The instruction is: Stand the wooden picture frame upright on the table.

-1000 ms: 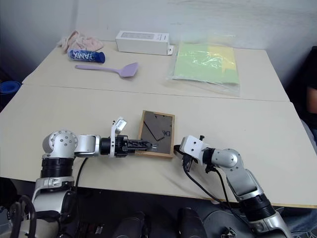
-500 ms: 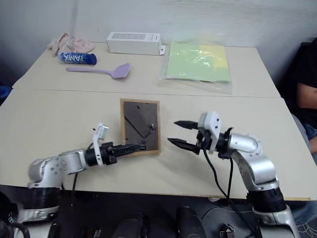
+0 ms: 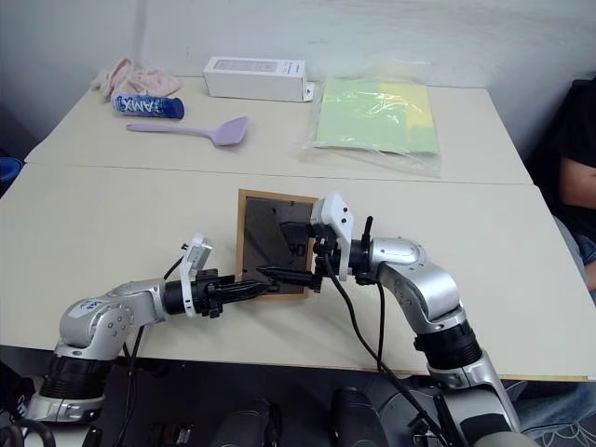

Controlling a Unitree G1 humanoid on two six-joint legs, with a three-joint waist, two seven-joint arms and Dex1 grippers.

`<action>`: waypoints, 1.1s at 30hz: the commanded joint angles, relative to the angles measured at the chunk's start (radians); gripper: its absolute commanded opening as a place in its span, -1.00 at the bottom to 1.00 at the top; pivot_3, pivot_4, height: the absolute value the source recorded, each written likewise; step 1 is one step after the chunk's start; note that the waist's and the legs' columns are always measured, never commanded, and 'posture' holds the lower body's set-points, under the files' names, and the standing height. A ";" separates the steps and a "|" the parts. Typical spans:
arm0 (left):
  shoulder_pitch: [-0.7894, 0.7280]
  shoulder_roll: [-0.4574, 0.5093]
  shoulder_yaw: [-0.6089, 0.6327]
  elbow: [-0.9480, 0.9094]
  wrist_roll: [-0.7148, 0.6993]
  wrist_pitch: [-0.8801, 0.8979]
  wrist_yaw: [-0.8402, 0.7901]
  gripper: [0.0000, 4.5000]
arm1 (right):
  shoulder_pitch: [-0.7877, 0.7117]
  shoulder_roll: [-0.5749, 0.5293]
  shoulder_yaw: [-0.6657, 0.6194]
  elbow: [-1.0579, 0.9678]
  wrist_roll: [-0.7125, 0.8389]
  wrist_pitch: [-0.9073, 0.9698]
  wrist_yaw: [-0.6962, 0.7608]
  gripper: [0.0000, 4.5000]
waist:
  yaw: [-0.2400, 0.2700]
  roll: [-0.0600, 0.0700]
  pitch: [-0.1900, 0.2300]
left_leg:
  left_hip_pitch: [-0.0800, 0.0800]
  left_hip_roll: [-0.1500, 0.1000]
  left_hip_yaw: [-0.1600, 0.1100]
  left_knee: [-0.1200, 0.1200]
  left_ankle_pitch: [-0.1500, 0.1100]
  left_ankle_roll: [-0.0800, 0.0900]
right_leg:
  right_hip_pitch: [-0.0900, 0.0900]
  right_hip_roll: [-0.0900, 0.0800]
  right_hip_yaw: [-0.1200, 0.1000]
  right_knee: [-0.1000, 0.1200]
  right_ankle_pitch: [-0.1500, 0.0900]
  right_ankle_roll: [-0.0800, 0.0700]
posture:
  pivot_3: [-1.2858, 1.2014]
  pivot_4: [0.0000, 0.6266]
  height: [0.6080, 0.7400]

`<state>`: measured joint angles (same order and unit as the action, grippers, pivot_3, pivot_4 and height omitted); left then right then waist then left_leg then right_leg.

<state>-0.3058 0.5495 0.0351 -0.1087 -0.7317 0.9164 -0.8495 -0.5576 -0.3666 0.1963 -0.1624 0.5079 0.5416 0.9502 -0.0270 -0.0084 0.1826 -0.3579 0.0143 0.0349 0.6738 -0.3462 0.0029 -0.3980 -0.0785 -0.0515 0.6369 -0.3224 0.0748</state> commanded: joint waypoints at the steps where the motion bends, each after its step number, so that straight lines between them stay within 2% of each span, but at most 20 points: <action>1: -0.010 0.000 0.026 -0.027 -0.033 0.027 0.004 -0.43 | 0.012 -0.006 0.013 -0.049 0.020 0.002 0.034 0.99 | 0.000 0.000 0.000 | 0.000 0.000 0.000 0.000 0.000 0.000 | 0.000 0.000 0.000 0.000 0.000 0.000 | 0.03 -0.52 1.00; 5: -0.034 -0.002 0.071 -0.014 -0.111 0.133 0.022 -0.43 | 0.040 -0.037 -0.002 -0.099 0.050 -0.028 0.105 0.99 | 0.000 0.000 0.000 | 0.000 0.000 0.000 -0.001 0.000 0.000 | 0.000 0.000 0.000 0.000 0.000 0.000 | 0.03 -0.52 1.00; 8: -0.055 0.018 0.090 0.003 -0.141 0.195 0.011 -0.43 | 0.074 -0.096 -0.012 -0.102 0.005 -0.120 0.164 0.99 | 0.002 0.000 0.000 | -0.001 0.000 0.000 -0.001 0.000 0.000 | 0.000 0.000 0.000 0.000 0.000 0.000 | 0.03 -0.52 1.00; 12: -0.068 0.017 0.123 0.001 -0.201 0.281 0.027 -0.43 | 0.073 -0.096 -0.042 -0.043 -0.067 -0.291 0.156 0.99 | -0.003 0.000 0.000 | 0.000 0.000 0.000 -0.001 0.000 0.000 | 0.000 0.000 0.000 -0.001 0.000 0.000 | 0.03 -0.52 1.00; 16: -0.132 0.010 0.236 0.069 -0.342 0.565 0.108 -0.43 | 0.065 -0.106 -0.131 0.024 -0.081 -0.466 0.169 0.99 | 0.000 0.000 0.000 | 0.000 0.000 0.000 -0.001 0.000 -0.001 | 0.000 0.001 0.000 0.000 0.000 0.000 | 0.03 -0.52 1.00; 18: -0.159 0.075 0.204 0.120 -0.392 0.673 0.150 -0.43 | 0.059 -0.121 -0.175 0.060 -0.090 -0.562 0.184 0.99 | 0.000 -0.001 0.000 | 0.000 0.000 0.000 -0.001 0.001 0.000 | 0.000 0.001 0.000 0.001 0.000 0.000 | 0.03 -0.52 1.00; 21: -0.185 0.194 0.095 0.213 -0.585 0.698 0.197 -0.43 | 0.042 -0.154 -0.184 0.167 -0.213 -0.885 0.225 0.99 | -0.001 -0.001 0.001 | 0.000 -0.001 0.000 -0.002 0.001 0.000 | 0.000 0.000 0.000 0.001 0.000 0.001 | 0.03 -0.52 1.00; 23: -0.212 0.237 0.043 0.269 -0.720 0.698 0.232 -0.43 | 0.007 -0.156 -0.164 0.258 -0.308 -1.088 0.211 0.99 | -0.004 -0.001 0.001 | 0.001 -0.001 0.000 -0.003 0.001 0.000 | 0.000 0.000 0.001 0.000 0.000 0.001 | 0.03 -0.52 1.00; 28: -0.281 0.251 -0.025 0.380 -0.964 0.698 0.380 -0.43 | -0.076 -0.127 -0.082 0.504 -0.525 -1.489 0.124 0.99 | -0.004 -0.001 0.001 | 0.001 0.000 0.000 -0.001 0.001 -0.001 | 0.000 0.000 0.001 0.000 0.000 0.000 | 0.03 -0.52 1.00; 33: -0.279 0.303 -0.093 0.370 -1.130 0.675 0.494 -0.43 | -0.118 -0.091 -0.049 0.624 -0.689 -1.650 -0.044 0.99 | -0.009 -0.001 0.001 | 0.001 0.000 0.000 -0.002 0.002 -0.002 | 0.000 0.001 0.001 0.001 0.000 0.000 | 0.03 -0.52 1.00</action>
<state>-0.5798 0.8334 -0.0553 0.2725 -1.7667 1.6046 -0.3723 -0.6430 -0.4616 0.1563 0.4569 -0.1413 -1.0568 0.9766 -0.0362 -0.0096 0.1838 -0.3567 0.0140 0.0352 0.6730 -0.3446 0.0014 -0.3981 -0.0779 -0.0505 0.6386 -0.3222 0.0752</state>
